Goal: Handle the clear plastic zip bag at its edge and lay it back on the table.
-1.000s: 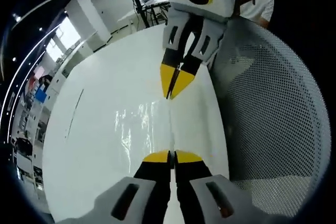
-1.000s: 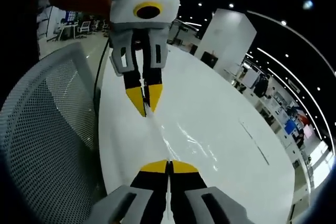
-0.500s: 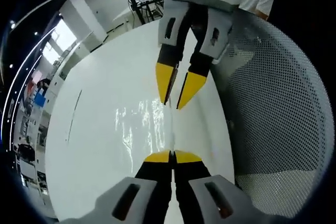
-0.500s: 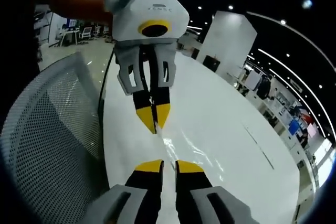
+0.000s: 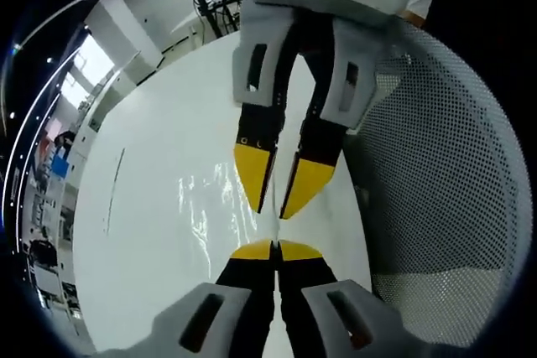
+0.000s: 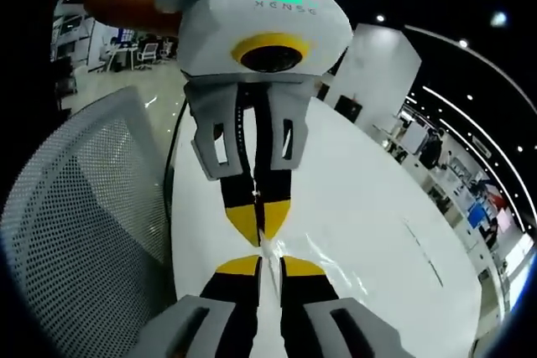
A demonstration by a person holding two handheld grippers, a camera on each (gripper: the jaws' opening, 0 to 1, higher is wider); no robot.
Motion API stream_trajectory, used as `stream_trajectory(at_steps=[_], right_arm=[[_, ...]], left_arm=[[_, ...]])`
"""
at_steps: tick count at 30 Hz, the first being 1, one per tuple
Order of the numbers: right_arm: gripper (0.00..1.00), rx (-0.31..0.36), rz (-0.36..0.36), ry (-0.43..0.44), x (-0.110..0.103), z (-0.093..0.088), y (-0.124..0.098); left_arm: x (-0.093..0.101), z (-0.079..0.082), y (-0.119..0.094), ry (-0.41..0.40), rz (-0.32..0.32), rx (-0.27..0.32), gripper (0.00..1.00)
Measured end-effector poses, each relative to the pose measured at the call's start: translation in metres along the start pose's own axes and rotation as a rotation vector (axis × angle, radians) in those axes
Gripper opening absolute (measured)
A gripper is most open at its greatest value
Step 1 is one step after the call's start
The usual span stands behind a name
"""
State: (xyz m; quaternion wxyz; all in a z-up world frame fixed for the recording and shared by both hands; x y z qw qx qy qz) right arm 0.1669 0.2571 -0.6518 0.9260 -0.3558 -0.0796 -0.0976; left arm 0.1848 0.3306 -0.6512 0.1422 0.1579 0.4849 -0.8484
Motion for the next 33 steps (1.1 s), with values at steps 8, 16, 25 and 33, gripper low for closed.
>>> stream_trajectory(at_steps=[8, 16, 25, 33], right_arm=[[0.03, -0.007, 0.013, -0.036, 0.002, 0.005, 0.004], [0.02, -0.010, 0.026, -0.048, 0.002, 0.006, 0.009], [0.00, -0.022, 0.028, -0.073, 0.004, 0.005, 0.011], [0.00, -0.022, 0.016, -0.060, 0.005, 0.004, 0.012]], left_arm=[[-0.001, 0.000, 0.000, 0.008, -0.005, -0.001, 0.00], [-0.002, -0.001, 0.000, 0.011, -0.006, 0.002, 0.00], [-0.005, -0.002, 0.000, 0.012, -0.008, 0.000, 0.00], [-0.007, -0.002, 0.001, 0.010, -0.004, 0.005, 0.00]])
Point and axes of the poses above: the point that each gripper's makers call its tool centre point, and the gripper's own axes: y roughly forward along the fingers, x roughly to its right, z roughly out of its top, the point moved 6 cm from there along -y, roughly backward along the fingers, and after that the axes turned 10 degrees about z, right-handed, at the moved point
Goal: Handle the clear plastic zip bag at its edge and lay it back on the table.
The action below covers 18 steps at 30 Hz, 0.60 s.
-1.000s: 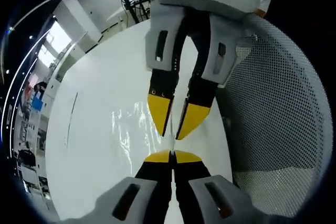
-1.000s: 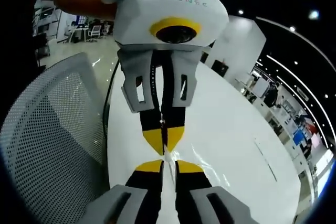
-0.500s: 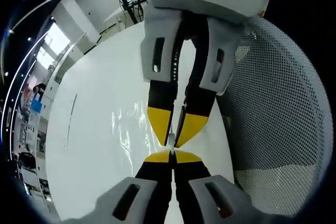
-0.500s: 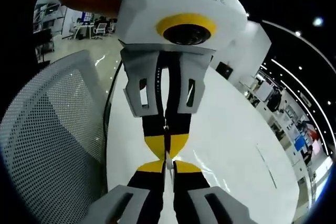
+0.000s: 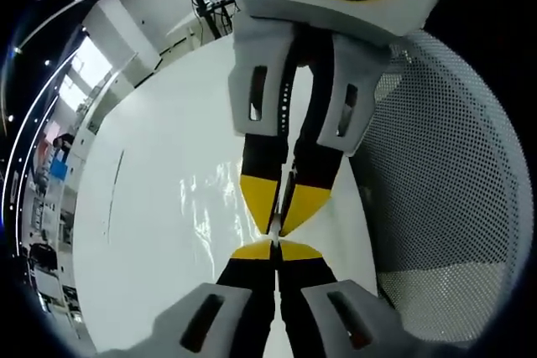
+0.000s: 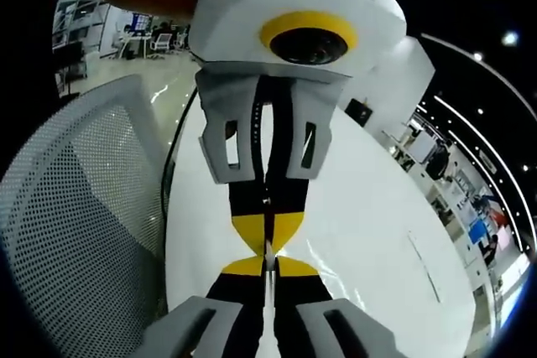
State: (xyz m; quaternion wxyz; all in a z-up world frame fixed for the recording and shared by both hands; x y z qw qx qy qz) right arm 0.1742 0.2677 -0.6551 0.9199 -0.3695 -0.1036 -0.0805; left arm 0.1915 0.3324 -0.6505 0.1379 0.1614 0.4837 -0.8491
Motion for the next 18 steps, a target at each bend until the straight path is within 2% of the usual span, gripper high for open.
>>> stream_trajectory(at_steps=[18], right_arm=[[0.00, 0.002, 0.011, 0.023, 0.0006, -0.0030, 0.0024]], left_arm=[[0.0003, -0.0021, 0.0025, -0.006, -0.008, -0.006, 0.00]])
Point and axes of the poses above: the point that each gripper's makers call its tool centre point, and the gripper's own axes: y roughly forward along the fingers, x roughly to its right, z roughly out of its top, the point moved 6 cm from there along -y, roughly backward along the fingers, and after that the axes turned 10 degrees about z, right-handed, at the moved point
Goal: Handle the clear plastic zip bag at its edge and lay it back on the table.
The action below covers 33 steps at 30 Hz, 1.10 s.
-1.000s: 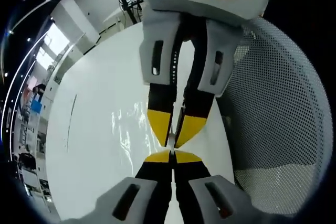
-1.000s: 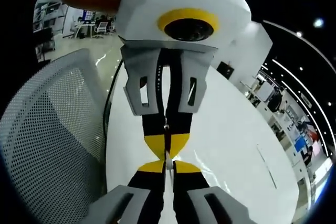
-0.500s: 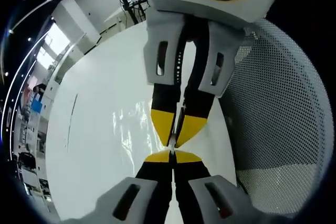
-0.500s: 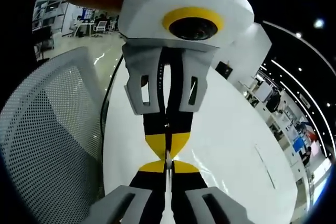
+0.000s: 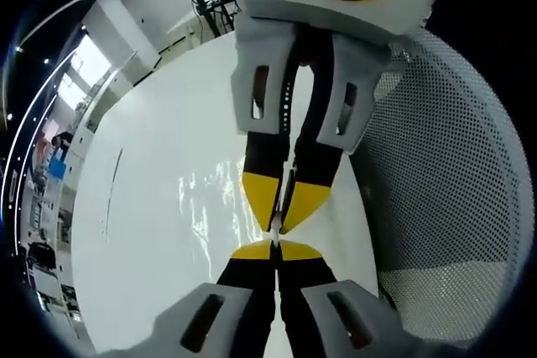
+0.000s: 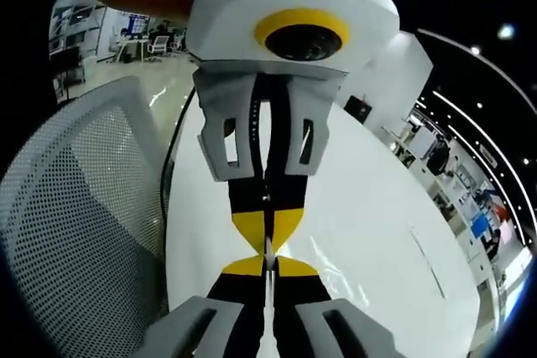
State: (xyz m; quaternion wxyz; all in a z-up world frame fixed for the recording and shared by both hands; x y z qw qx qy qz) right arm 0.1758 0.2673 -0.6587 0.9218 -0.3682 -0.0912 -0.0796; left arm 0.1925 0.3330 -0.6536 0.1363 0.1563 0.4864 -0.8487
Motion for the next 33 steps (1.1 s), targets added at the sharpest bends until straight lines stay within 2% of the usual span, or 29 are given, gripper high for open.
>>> stream_trajectory(at_steps=[33], right_arm=[[0.00, -0.004, -0.017, 0.027, 0.0022, -0.0055, -0.0024]], left_arm=[[-0.0046, -0.0076, -0.0065, -0.045, 0.030, 0.016, 0.00]])
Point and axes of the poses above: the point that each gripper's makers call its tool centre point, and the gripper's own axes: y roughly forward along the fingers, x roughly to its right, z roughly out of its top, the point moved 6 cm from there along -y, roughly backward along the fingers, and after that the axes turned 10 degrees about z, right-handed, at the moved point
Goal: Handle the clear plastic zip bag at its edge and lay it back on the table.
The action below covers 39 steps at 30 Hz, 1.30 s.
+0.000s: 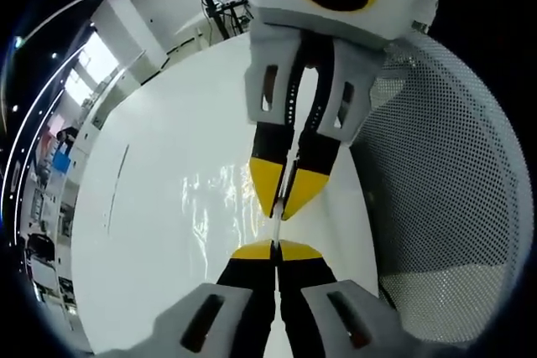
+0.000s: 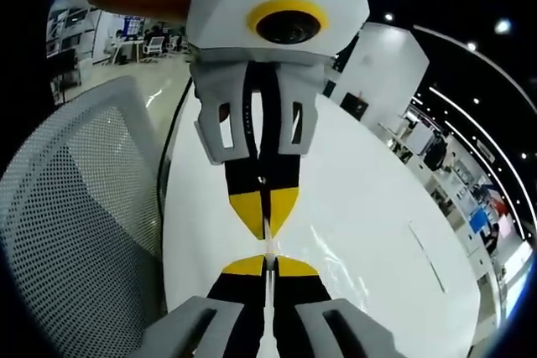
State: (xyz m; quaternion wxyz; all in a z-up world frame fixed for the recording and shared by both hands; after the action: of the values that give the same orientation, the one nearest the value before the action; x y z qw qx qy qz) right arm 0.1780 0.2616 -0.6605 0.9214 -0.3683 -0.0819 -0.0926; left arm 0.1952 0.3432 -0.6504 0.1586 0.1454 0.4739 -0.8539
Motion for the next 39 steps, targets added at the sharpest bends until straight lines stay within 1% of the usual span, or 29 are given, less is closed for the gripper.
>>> stream_trajectory(at_steps=[12, 25, 39], right_arm=[[0.00, -0.001, 0.000, 0.021, -0.002, -0.006, -0.001], [0.00, 0.003, -0.010, 0.036, 0.000, -0.008, -0.002], [0.00, 0.000, -0.017, 0.068, -0.001, -0.014, -0.003]], left_arm=[[0.001, -0.002, -0.002, -0.009, -0.002, -0.005, 0.00], [-0.001, -0.001, -0.004, -0.026, 0.010, 0.009, 0.00], [-0.001, -0.004, -0.006, -0.043, 0.012, 0.015, 0.00]])
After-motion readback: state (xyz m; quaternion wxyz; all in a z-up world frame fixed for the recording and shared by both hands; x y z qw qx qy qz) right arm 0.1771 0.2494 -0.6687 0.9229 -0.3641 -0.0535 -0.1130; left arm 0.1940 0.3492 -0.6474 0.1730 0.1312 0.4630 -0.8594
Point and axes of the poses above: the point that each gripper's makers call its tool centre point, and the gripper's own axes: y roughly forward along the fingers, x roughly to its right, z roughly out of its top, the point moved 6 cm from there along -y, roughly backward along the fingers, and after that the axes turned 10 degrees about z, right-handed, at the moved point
